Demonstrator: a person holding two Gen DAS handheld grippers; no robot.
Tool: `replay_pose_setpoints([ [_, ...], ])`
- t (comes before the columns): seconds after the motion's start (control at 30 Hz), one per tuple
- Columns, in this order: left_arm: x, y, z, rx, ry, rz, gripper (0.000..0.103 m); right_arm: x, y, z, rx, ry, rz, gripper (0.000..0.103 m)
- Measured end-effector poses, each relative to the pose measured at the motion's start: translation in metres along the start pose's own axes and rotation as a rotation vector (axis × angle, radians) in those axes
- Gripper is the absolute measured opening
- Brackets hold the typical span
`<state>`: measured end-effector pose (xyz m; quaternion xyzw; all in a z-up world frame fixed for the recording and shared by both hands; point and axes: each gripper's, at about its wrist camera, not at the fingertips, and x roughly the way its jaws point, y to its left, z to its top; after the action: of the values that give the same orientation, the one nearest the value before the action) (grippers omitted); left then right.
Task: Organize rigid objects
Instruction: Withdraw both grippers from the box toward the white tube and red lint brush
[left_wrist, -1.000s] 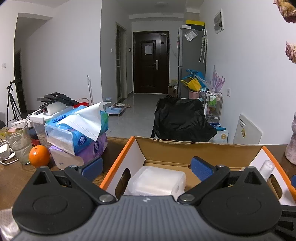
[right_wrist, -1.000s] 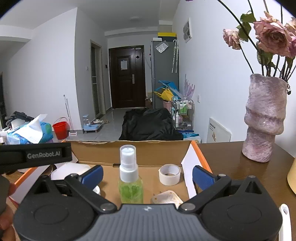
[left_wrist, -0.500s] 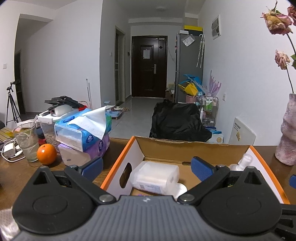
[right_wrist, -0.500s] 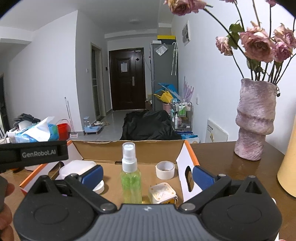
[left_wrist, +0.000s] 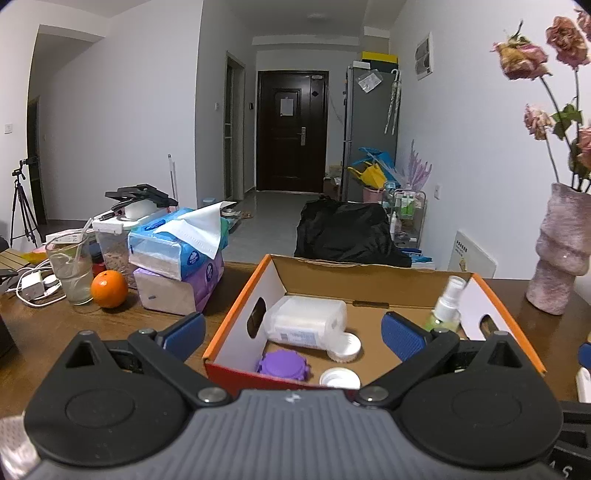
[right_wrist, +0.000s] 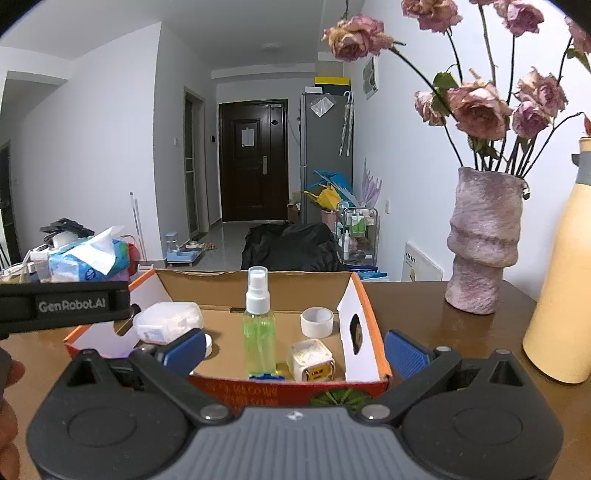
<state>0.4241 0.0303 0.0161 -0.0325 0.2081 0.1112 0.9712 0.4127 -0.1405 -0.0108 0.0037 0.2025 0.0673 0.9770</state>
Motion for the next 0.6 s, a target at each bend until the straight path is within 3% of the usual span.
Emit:
replay_pose_setpoints([
  [0.6, -0.091, -0.006, -0.025, 0.028, 0.017, -0.081, 0.103, -0.100, -0.024, -0.027, -0.018, -0.015, -0.012, 0.103],
])
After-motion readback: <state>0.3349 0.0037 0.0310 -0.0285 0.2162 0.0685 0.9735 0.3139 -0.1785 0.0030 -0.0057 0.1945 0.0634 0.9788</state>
